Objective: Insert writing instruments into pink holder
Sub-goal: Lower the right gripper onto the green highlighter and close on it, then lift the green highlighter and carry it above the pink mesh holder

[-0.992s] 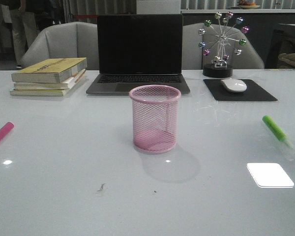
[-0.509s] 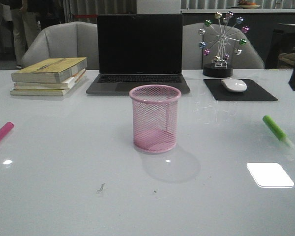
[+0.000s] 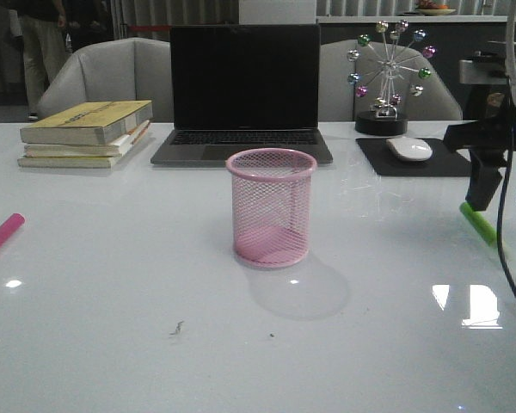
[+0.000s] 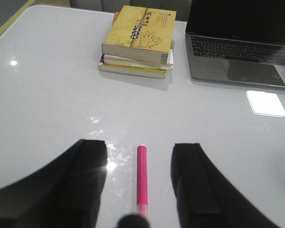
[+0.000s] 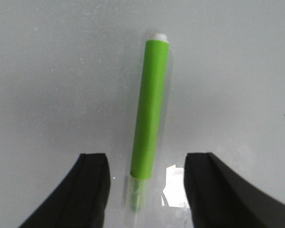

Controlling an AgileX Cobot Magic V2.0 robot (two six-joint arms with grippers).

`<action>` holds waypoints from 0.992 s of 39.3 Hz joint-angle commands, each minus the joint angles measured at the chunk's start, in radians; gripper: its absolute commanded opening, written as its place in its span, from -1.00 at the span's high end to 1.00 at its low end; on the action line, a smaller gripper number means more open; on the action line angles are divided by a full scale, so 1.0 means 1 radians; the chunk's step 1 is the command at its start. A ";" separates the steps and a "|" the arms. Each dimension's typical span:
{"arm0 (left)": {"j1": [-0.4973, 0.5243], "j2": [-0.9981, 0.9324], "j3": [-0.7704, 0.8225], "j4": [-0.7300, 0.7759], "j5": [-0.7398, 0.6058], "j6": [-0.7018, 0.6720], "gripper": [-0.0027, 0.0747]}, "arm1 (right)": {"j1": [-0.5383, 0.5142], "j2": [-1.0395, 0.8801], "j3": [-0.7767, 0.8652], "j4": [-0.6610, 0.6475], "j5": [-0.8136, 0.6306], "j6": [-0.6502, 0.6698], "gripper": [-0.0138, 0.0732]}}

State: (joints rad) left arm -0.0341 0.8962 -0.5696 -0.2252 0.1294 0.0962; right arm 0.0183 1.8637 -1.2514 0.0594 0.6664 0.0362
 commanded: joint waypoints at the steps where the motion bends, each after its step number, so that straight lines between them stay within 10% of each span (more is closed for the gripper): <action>1: -0.003 -0.008 -0.040 -0.009 -0.071 -0.004 -0.09 | -0.002 -0.022 -0.034 -0.001 -0.037 -0.001 -0.40; 39: -0.003 -0.008 -0.040 -0.009 -0.065 -0.004 -0.09 | -0.002 0.071 -0.050 -0.001 -0.060 -0.001 -0.27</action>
State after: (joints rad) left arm -0.0341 0.8962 -0.5696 -0.2252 0.1338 0.0962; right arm 0.0183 1.9724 -1.2770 0.0594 0.6305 0.0362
